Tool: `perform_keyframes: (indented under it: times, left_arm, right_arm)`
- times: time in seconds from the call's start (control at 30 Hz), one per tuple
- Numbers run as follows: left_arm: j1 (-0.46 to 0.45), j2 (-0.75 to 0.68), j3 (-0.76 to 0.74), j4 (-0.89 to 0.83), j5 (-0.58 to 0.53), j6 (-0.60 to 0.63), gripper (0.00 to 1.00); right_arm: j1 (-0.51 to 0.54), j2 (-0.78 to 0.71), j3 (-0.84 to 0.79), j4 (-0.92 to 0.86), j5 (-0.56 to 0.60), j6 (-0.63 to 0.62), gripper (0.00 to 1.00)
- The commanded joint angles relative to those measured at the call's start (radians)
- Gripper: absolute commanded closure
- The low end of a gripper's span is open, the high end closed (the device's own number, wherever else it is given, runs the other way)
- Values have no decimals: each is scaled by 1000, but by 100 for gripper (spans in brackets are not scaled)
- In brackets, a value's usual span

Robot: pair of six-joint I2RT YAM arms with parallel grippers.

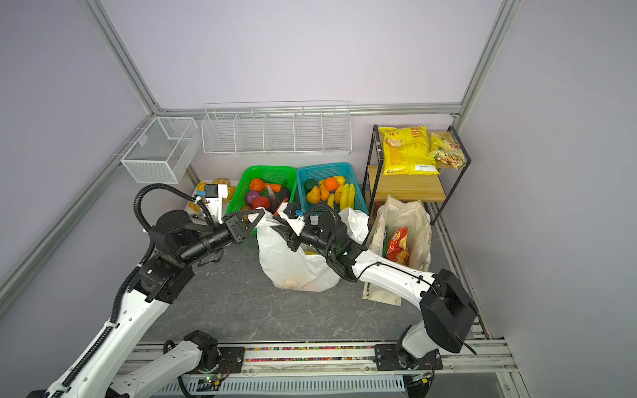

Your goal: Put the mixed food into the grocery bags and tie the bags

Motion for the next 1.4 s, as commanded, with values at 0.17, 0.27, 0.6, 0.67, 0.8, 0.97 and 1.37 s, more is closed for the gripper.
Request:
perform_keyframes:
  times: [0.17,0.27,0.6,0.67,0.8,0.97,1.37]
  left_arm:
    - [3,12,118,-127,-8,321,76]
    - [3,20,127,-167,46,400,62]
    - [-5,67,156,-259,108,449,39]
    - [-13,83,155,-261,111,439,43]
    - [-16,98,143,-229,117,413,79]
    - [-17,82,131,-161,133,316,100]
    - [-17,43,66,-94,123,187,100]
  right_arm:
    - [-33,-62,-88,-65,-224,49,93]
    - [-37,-77,-94,-78,-233,54,93]
    - [-37,-79,-87,-83,-214,61,93]
    - [-37,-79,-80,-84,-209,67,93]
    - [-37,-84,-70,-98,-189,84,92]
    - [-22,-155,-90,-173,-23,104,44]
    - [223,-154,-79,-32,570,21,11]
